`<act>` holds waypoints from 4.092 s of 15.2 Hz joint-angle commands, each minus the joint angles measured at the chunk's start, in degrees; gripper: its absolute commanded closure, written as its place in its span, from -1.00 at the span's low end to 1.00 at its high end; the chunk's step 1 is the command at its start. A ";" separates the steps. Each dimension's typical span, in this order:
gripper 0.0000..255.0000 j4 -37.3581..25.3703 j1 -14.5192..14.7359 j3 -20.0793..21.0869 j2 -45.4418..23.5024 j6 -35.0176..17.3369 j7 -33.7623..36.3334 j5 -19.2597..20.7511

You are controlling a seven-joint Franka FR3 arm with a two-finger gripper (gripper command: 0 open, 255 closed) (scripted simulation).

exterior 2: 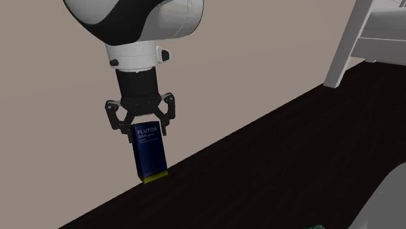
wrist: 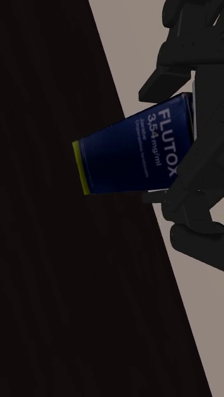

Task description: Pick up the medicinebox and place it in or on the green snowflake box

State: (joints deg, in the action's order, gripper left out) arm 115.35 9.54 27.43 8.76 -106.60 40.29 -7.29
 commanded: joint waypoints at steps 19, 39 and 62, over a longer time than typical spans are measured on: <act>1.00 8.65 3.26 -3.51 21.76 12.07 -2.24 -7.55; 1.00 23.67 16.34 -8.17 63.00 37.83 5.86 -15.47; 1.00 34.91 23.02 -3.84 86.16 48.70 13.45 -24.30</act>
State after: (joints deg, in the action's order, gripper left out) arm 149.24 32.34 23.11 94.01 -57.73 53.71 -31.07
